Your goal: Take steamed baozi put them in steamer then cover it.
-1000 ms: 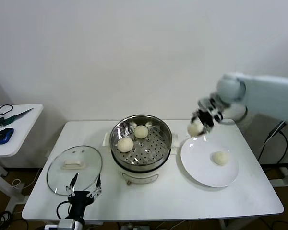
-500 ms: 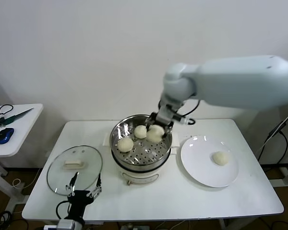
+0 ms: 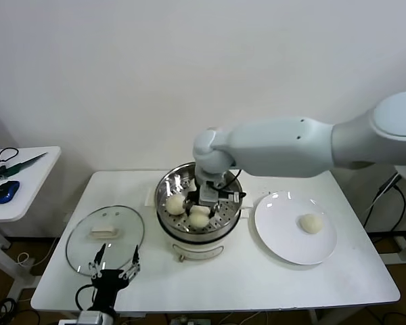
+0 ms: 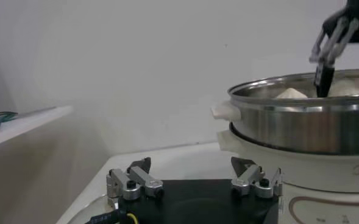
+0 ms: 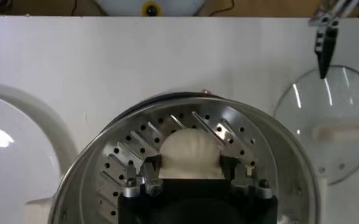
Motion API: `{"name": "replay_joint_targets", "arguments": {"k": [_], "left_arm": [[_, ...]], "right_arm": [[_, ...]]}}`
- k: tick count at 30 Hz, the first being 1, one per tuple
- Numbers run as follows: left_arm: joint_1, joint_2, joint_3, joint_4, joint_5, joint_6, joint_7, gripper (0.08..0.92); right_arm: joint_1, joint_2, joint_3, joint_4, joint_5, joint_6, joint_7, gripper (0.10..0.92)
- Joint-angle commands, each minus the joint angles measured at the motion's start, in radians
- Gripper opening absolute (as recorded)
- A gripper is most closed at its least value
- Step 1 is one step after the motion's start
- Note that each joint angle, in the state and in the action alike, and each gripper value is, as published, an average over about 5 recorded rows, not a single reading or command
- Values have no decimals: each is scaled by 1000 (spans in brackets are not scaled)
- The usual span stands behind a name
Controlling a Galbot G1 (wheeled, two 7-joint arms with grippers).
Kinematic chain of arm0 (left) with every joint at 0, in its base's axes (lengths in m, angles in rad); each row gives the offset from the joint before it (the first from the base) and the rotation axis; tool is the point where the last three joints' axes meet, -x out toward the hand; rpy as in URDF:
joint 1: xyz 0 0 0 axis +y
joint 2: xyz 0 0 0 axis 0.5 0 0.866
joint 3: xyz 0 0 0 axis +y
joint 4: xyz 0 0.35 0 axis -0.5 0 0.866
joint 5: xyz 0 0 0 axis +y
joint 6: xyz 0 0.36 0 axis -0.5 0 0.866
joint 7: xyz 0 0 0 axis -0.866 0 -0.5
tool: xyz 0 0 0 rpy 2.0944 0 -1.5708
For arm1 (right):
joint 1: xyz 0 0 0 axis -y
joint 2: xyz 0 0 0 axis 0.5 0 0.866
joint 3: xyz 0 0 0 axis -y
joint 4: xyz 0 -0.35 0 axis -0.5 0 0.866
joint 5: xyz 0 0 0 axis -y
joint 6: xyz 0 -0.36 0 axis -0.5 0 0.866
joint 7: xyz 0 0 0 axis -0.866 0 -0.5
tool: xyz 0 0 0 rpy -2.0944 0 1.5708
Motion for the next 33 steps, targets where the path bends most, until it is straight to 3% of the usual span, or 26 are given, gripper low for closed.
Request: {"name": "replay_joint_targets", "arguments": {"k": [1,10,13,18,23,28,33], "left_arm": [[0,-3,0,2,1,1,0,823],[2,-5,-5,-3,2,3,-1,823],[3,-7,-3,-5,4,3,0,823],[3,-8,-2,-5,5,3,0,823],[-3,-8,1,1,4,3,0,823],[-9,-8,4,6,6,5,2,823],[-17,-9,4,10,9,11,7,823]], "right_arm": [[-80,47,8,-54,-60,44,20,664],[-1,7,28,-47,11,51,26,812],[92,-40,14,-45,101,68,-33,821],[276,-167,-128,-77,379,72,-120,823],[369,-376,-258,-98,533,-123,-188,823],[301,-622,-310,-88,460,-366,-133,823],[102,-800,-199,-96,343,-485,-85,823]]}}
